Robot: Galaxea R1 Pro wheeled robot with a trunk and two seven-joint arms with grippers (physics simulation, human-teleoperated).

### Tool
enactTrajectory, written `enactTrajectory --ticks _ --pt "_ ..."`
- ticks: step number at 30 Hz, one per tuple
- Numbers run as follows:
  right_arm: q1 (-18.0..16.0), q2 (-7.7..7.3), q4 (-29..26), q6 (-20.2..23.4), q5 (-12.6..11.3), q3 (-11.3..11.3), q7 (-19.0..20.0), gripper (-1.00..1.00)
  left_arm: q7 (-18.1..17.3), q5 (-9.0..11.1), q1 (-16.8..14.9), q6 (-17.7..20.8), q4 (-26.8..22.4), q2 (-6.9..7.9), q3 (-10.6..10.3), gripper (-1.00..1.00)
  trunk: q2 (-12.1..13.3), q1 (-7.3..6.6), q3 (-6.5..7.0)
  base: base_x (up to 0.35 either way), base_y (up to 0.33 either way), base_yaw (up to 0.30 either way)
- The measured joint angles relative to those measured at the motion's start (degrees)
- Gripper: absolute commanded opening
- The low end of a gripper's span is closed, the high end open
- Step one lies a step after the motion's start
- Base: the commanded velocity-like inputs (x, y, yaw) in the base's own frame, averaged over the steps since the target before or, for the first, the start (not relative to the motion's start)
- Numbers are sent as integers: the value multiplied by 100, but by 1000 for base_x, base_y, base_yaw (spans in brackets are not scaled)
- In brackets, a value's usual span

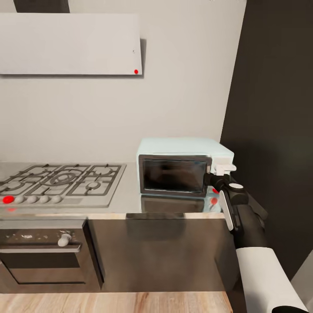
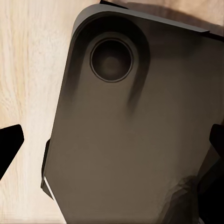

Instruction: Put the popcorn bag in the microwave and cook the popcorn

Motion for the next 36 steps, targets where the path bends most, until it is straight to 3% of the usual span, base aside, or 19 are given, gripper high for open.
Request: enactTrajectory --ticks 5,19,31,32,34,36 --pt "2 1 4 1 -187 33 24 -100 0 0 0 -1 2 -1 -1 100 1 -1 -1 -300 0 0" --pt "3 5 6 -2 -151 464 21 -100 0 0 -2 0 1 0 -1 100 1 -2 -1 -197 0 0" --pt "2 5 4 6 -157 454 57 -100 0 -10 -1 -1 1 0 -9 100 1 -3 -1 -5 0 0" --pt "2 5 4 5 -156 454 57 100 0 -10 -1 -1 2 0 -9 100 1 -3 -1 0 0 0" --pt "-2 -2 -8 9 21 17 43 100 0 -10 2 0 -1 0 -7 100 0 -4 0 0 0 0" --pt "1 -3 -8 9 12 6 43 100 0 -10 1 0 0 0 -7 100 0 -4 0 0 0 0"
